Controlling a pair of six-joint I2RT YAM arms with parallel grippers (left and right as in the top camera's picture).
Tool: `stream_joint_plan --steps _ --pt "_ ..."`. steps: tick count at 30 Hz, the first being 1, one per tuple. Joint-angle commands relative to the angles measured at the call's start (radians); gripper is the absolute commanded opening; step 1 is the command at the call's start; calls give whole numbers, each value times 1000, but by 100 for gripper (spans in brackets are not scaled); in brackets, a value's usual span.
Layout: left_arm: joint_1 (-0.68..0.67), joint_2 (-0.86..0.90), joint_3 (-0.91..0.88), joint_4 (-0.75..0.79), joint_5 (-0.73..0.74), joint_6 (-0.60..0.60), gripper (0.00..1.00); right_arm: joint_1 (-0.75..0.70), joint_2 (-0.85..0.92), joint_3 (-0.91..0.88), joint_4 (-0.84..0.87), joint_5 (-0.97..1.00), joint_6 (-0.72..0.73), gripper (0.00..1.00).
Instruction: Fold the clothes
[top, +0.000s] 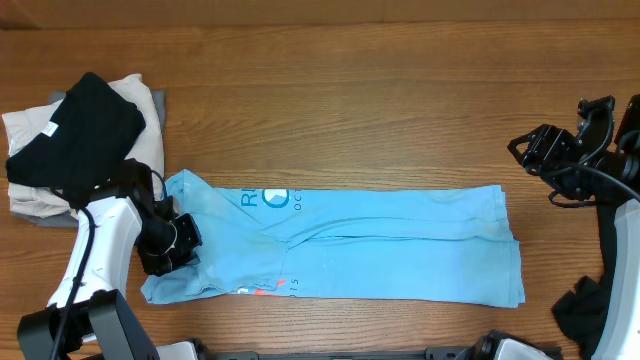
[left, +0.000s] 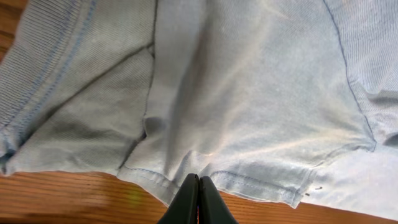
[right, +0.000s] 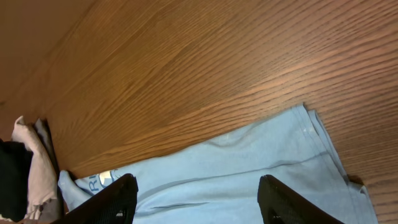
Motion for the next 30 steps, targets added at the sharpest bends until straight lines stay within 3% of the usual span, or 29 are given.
stream_joint_plan --steps 1,3,4,5,7,12,18,19,21,22,26,30 --pt "-2 -14 19 -8 -14 9 4 6 -1 2 5 0 0 66" --pt "-2 -14 19 -9 -14 9 4 6 -1 2 5 1 0 66" --pt "-2 -14 19 -9 -15 9 18 6 -1 2 5 1 0 66" --pt "-2 -14 19 -11 -19 2 38 6 -1 2 5 1 0 66" --pt "-2 -14 19 -11 -40 -11 100 6 -1 2 4 1 0 66" --pt "5 -10 -2 45 -143 -45 99 6 -1 2 5 1 0 66" --pt "10 21 -48 121 -77 -27 100 6 -1 2 5 14 0 66" --pt "10 26 -58 131 -46 -7 95 6 -1 2 5 16 0 66" --pt "10 32 -72 140 7 22 68 6 -1 2 5 18 0 66" --pt "10 32 -77 141 18 28 64 6 -1 2 5 18 0 66" --pt "7 33 -80 134 8 54 55 6 -1 2 5 18 0 66" --pt "7 34 -111 165 -55 49 58 6 -1 2 5 18 0 66"
